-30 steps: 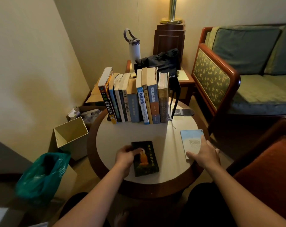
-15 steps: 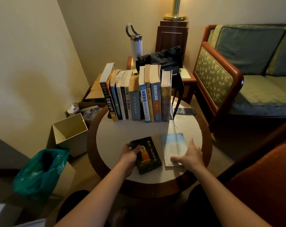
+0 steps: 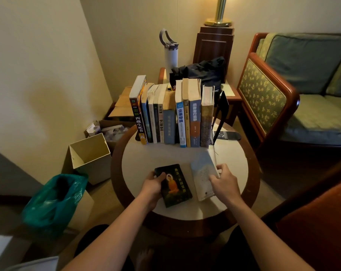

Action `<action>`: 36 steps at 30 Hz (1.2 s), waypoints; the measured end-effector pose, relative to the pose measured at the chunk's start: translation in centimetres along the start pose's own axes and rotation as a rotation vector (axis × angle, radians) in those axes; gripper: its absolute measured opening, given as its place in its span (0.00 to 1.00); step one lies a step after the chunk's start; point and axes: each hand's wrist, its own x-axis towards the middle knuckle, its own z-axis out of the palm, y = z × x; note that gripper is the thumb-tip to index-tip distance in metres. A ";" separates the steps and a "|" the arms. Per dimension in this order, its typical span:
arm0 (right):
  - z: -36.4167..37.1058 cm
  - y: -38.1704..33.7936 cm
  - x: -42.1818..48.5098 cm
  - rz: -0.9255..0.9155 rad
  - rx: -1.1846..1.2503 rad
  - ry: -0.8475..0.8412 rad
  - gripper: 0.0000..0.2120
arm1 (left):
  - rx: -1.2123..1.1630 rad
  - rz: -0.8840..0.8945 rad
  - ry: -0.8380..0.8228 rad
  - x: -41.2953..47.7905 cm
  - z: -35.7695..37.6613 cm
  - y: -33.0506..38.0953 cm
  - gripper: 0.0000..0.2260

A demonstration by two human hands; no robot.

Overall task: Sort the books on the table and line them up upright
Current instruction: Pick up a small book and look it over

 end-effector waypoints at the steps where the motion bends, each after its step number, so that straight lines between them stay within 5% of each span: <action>1: 0.1 -0.6 -0.4 -0.042 0.012 0.023 0.08 | -0.012 -0.007 -0.006 -0.1 0.1 0.1 0.10; 8: 3.7 -3.3 -4.1 -0.306 -0.093 -0.076 0.08 | -0.007 0.008 -0.081 -0.9 2.4 1.0 0.10; 16: 3.9 -2.3 -4.0 -0.382 -0.213 -0.139 0.13 | 0.096 0.053 -0.085 -1.2 2.6 1.2 0.09; 22: 4.0 -0.5 -2.1 -0.358 -0.341 -0.197 0.10 | 0.632 0.232 0.046 -0.3 0.9 -0.8 0.03; 24: 3.7 -0.3 -1.2 -0.332 -0.368 -0.156 0.12 | 0.830 0.334 0.112 -0.3 0.3 -0.8 0.10; 31: 3.6 -1.5 2.1 -0.062 -0.325 -0.288 0.42 | 1.112 0.366 0.084 0.2 -1.0 0.0 0.25; 36: 2.6 -3.5 4.6 -0.194 -0.551 -0.466 0.60 | 1.122 0.371 0.058 1.2 -1.0 0.2 0.28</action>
